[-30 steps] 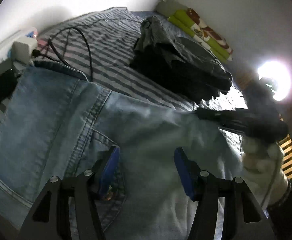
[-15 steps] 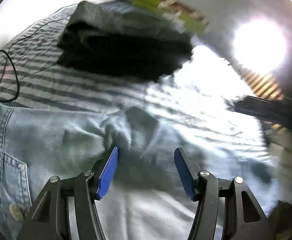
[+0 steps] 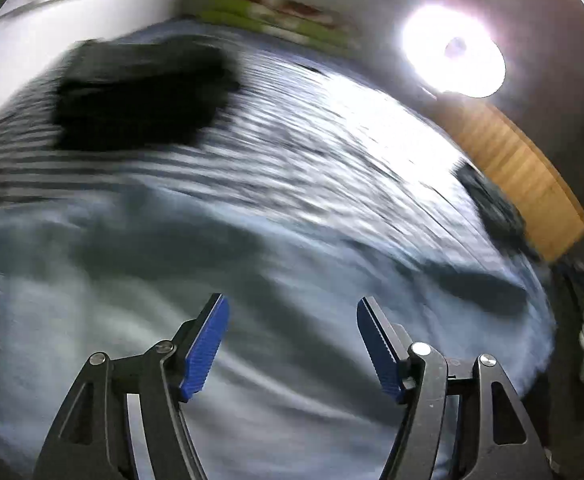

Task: Organize objects

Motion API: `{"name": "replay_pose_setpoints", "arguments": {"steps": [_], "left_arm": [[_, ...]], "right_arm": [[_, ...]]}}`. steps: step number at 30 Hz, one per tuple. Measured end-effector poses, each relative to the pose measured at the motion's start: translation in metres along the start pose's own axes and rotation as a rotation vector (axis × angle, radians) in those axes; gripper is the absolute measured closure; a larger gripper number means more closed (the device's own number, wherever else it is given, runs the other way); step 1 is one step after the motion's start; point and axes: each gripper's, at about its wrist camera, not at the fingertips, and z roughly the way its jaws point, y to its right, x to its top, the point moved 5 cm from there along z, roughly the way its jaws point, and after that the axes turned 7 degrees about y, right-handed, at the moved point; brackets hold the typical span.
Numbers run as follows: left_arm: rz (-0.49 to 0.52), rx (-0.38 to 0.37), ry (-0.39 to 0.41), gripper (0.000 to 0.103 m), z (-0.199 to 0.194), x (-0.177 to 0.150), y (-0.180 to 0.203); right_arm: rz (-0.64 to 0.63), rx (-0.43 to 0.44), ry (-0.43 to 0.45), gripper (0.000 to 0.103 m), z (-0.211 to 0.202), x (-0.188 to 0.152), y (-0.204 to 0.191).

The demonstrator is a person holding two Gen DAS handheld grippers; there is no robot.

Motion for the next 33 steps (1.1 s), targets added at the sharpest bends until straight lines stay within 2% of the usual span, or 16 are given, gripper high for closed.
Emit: {"name": "replay_pose_setpoints", "arguments": {"steps": [4, 6, 8, 10, 13, 14, 16, 17, 21, 24, 25, 26, 27, 29, 31, 33], "left_arm": [[0.134, -0.082, -0.123, 0.033, 0.027, -0.046, 0.079], [0.206, -0.048, -0.180, 0.031, 0.040, -0.070, 0.103], [0.263, -0.012, -0.171, 0.021, 0.044, -0.082, 0.120], [0.257, 0.000, -0.186, 0.021, 0.043, -0.085, 0.124], [0.219, 0.011, -0.211, 0.021, 0.042, -0.083, 0.123], [0.217, 0.017, -0.216, 0.021, 0.044, -0.081, 0.121], [0.228, 0.034, -0.222, 0.020, 0.045, -0.083, 0.123], [0.232, 0.042, -0.223, 0.019, 0.046, -0.082, 0.124], [0.236, 0.063, -0.232, 0.018, 0.050, -0.083, 0.124], [0.243, 0.070, -0.238, 0.017, 0.057, -0.081, 0.125], [0.245, 0.071, -0.239, 0.017, 0.058, -0.081, 0.125], [0.245, 0.072, -0.240, 0.017, 0.058, -0.080, 0.125], [0.245, 0.074, -0.240, 0.017, 0.058, -0.080, 0.124], [0.248, 0.075, -0.241, 0.017, 0.059, -0.080, 0.124], [0.246, 0.074, -0.237, 0.017, 0.058, -0.080, 0.124], [0.254, 0.076, -0.234, 0.016, 0.058, -0.081, 0.124]], "right_arm": [[0.125, -0.064, 0.008, 0.077, -0.017, -0.014, 0.073], [0.171, -0.056, 0.008, 0.077, -0.016, -0.015, 0.099], [0.165, -0.047, 0.003, 0.077, -0.009, -0.011, 0.112], [0.131, -0.040, -0.004, 0.077, 0.003, -0.001, 0.115], [0.069, -0.050, -0.022, 0.070, 0.026, 0.018, 0.122], [0.082, -0.051, -0.032, 0.068, 0.035, 0.022, 0.127], [0.169, 0.029, -0.105, 0.068, 0.061, 0.025, 0.138], [0.188, 0.039, -0.118, 0.068, 0.067, 0.024, 0.141], [0.169, 0.010, -0.153, 0.068, 0.088, 0.022, 0.152], [0.180, 0.042, -0.140, 0.068, 0.093, 0.020, 0.153], [0.180, 0.056, -0.129, 0.072, 0.093, 0.020, 0.152], [0.177, 0.060, -0.112, 0.091, 0.090, 0.021, 0.150], [0.170, 0.060, -0.102, 0.102, 0.087, 0.020, 0.147], [0.157, 0.042, -0.069, 0.102, 0.077, 0.021, 0.145], [0.147, -0.019, 0.005, 0.102, 0.059, 0.026, 0.152], [0.189, -0.092, 0.012, 0.102, 0.056, 0.026, 0.171]]}}
